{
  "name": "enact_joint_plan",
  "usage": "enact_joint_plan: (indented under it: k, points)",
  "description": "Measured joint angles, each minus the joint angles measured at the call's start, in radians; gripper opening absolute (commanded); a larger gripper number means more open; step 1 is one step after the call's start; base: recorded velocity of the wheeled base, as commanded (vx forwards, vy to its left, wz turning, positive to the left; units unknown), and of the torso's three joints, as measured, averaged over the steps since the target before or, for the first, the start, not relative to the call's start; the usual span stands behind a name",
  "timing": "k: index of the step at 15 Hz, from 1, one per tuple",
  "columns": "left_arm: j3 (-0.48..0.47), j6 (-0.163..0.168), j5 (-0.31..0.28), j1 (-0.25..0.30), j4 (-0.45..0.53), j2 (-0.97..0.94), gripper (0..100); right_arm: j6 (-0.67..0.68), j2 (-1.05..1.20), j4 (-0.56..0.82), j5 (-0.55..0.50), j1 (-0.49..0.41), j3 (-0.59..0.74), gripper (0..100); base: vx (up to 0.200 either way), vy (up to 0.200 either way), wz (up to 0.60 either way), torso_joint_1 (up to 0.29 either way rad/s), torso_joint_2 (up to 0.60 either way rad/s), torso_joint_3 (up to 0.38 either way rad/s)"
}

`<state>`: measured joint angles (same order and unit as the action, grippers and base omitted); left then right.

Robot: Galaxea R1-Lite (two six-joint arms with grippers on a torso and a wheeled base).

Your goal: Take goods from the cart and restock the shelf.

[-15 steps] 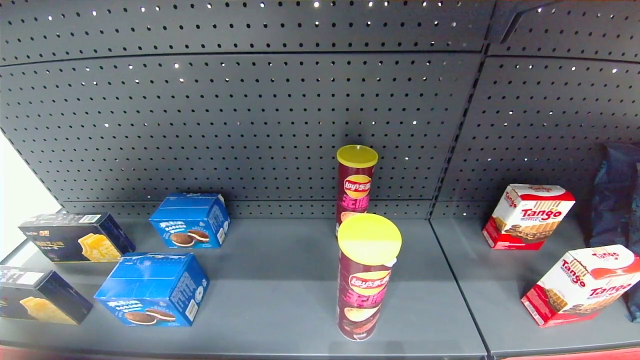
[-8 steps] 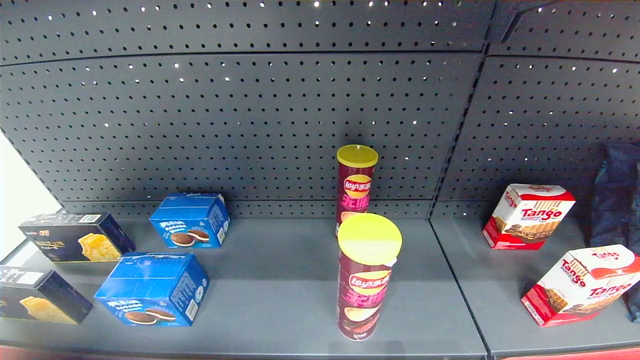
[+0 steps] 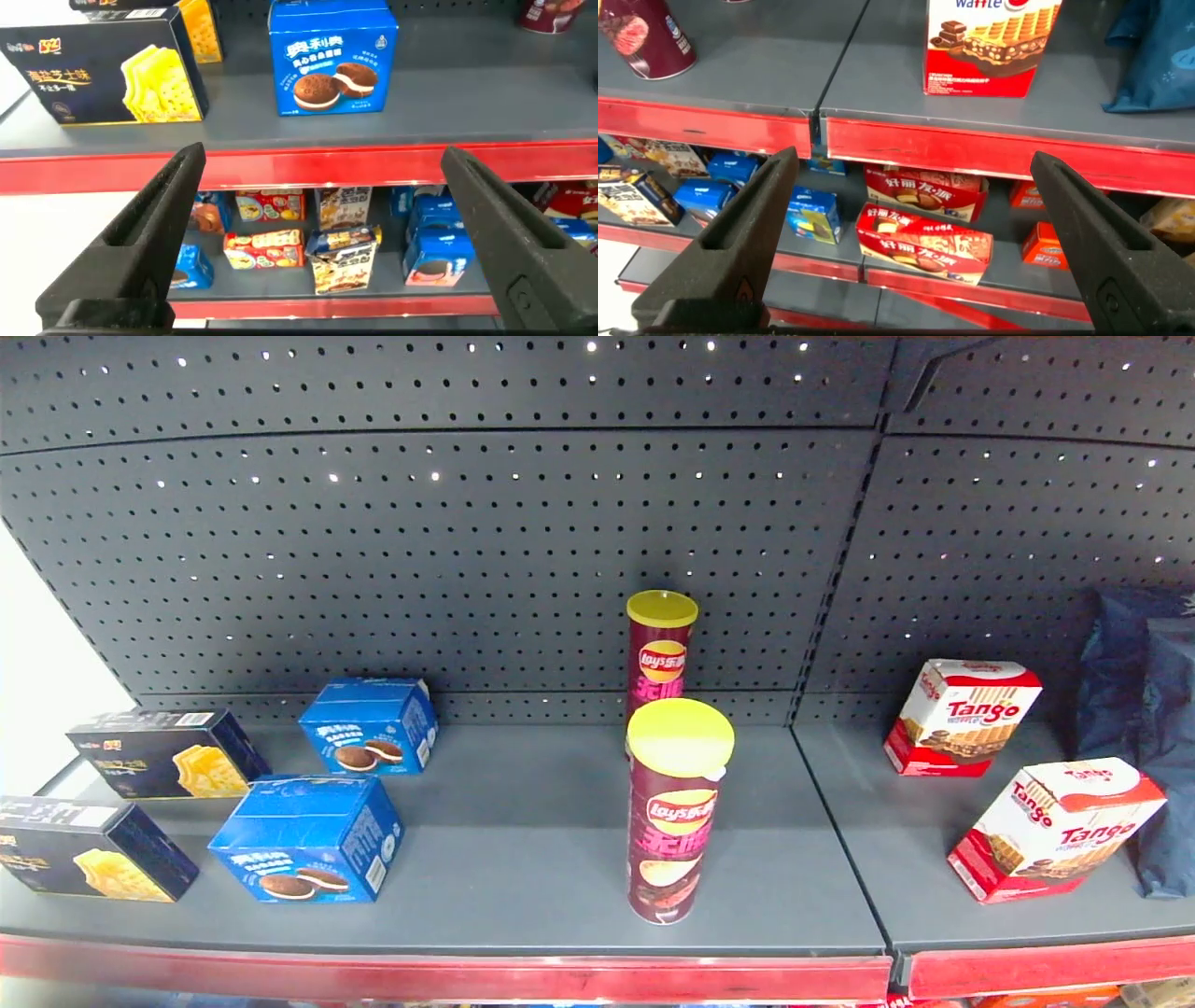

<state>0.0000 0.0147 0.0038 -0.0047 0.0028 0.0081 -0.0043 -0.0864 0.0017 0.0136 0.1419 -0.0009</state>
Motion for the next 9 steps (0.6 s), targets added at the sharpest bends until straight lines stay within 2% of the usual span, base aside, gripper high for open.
enact_joint_plan:
  k: [1, 9]
  points:
    - [0.0, -0.001, -0.001, 0.0, 0.0, 0.0, 100, 0.0, 0.0, 0.0, 0.0, 0.0, 0.001, 100, 0.0, 0.0, -0.6, 0.002, 0.0, 0.002]
    - [0.0, -0.008, -0.001, 0.0, 0.0, 0.0, 100, 0.0, 0.0, 0.0, 0.0, 0.0, 0.001, 100, 0.0, 0.0, 0.0, 0.0, 0.0, 0.0]
